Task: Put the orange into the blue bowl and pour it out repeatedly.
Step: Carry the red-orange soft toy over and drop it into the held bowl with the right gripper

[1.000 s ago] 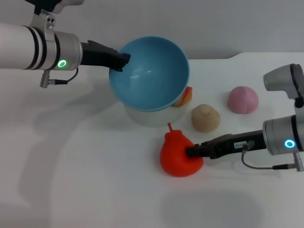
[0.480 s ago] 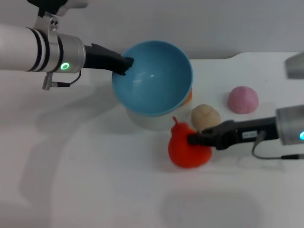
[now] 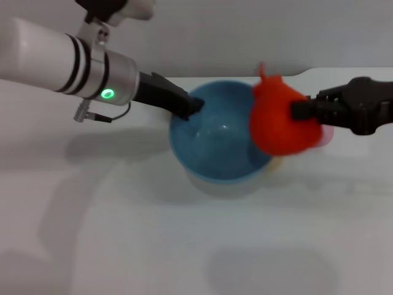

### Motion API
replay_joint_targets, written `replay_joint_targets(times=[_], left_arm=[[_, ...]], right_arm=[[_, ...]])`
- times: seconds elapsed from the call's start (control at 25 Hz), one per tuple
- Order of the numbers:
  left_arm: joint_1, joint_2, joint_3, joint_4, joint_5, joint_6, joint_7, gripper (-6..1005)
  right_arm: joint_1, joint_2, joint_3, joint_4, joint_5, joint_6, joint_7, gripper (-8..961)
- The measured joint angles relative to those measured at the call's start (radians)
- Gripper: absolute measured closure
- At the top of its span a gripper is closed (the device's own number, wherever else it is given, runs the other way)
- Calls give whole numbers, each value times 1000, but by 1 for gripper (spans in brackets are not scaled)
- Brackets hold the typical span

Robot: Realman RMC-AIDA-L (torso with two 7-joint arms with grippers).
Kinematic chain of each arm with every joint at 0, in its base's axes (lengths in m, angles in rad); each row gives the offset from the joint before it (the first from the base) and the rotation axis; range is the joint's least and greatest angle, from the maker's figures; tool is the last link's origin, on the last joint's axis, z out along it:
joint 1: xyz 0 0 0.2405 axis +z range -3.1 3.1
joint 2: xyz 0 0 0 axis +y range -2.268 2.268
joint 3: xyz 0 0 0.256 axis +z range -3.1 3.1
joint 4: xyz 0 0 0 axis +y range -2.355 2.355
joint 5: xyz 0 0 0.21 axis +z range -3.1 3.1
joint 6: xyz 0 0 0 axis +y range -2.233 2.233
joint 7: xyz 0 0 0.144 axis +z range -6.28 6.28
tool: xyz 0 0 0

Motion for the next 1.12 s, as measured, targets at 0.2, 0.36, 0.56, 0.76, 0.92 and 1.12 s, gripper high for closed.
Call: replay_joint_targets(times=[0.2, 0.36, 0.56, 0.76, 0.92, 1.12], left_arm=[[-11, 0, 32, 2, -6, 47, -12, 1001], [-11, -1, 56, 6, -10, 57, -12, 1000], [-6, 0, 59, 8, -10, 52, -10, 999], [-4, 0, 60, 6, -3, 37, -4, 999], [-4, 1, 61, 5, -1, 36, -3, 1000], [0, 2, 60, 2, 2, 32, -3, 1000]], right_arm=[[36, 2, 7, 74, -8, 21, -7, 898], [86, -1, 0, 214, -24, 54, -52, 887], [119, -1, -3, 303, -74, 124, -94, 873], [152, 2, -14, 349, -142, 160, -95, 859], [154, 4, -17, 357, -144, 184, -111, 847], [144, 5, 3, 347, -118, 190, -129, 756]])
